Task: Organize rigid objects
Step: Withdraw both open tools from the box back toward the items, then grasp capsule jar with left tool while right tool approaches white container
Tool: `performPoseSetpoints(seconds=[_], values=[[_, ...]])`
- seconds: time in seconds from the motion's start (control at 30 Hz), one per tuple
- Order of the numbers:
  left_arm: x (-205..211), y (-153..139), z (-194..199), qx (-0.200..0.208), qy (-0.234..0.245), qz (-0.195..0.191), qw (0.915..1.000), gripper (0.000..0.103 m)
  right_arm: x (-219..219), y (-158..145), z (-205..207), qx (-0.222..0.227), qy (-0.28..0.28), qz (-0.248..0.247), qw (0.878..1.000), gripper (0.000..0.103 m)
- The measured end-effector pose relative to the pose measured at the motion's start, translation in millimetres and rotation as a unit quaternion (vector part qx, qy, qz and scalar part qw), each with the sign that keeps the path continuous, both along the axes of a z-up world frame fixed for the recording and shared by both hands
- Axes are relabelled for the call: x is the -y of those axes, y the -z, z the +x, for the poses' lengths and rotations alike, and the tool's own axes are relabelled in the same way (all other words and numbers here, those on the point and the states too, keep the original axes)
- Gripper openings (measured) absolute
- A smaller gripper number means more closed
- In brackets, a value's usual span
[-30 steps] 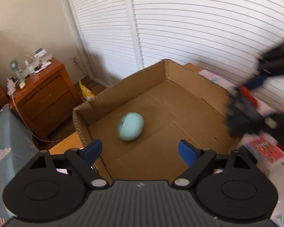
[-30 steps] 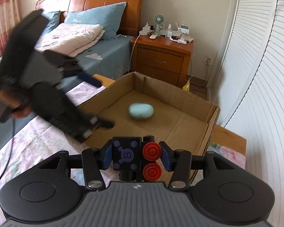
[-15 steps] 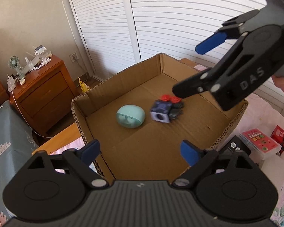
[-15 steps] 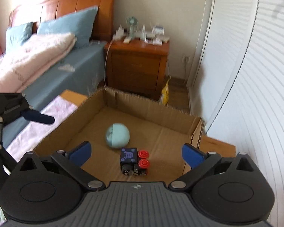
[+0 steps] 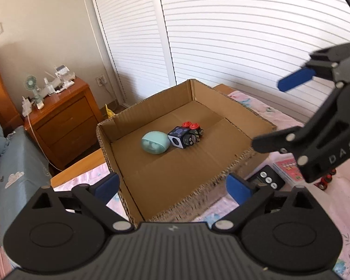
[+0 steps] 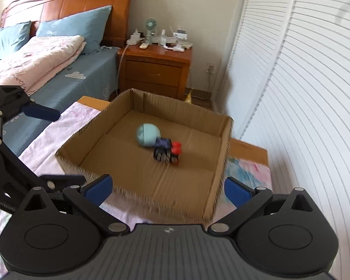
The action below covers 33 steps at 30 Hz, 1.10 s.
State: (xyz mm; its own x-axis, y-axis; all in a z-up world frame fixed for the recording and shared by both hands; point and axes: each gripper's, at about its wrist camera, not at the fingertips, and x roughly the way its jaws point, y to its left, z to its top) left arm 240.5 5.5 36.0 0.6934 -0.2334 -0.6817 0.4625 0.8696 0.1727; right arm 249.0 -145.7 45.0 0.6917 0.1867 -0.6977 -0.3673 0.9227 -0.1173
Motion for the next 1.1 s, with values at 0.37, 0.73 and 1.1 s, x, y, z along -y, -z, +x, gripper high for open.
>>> performPoseSetpoints(seconds=[0.37, 0.73, 1.1], values=[[-7, 12, -57, 0.003, -0.003, -0.023, 0.9997, 0.100, 20, 16, -82, 0.018, 0.016, 0.031, 0.999, 0.103], [-26, 48, -97, -0.040, 0.015, -0.033, 0.9985, 0.100, 36, 64, -120, -0.036, 0.034, 0.049, 0.998, 0.103], [-52, 79, -107, -0.089, 0.066, 0.039, 0.9931, 0.100, 28, 122, -127, -0.111, 0.059, 0.024, 0.992, 0.103]])
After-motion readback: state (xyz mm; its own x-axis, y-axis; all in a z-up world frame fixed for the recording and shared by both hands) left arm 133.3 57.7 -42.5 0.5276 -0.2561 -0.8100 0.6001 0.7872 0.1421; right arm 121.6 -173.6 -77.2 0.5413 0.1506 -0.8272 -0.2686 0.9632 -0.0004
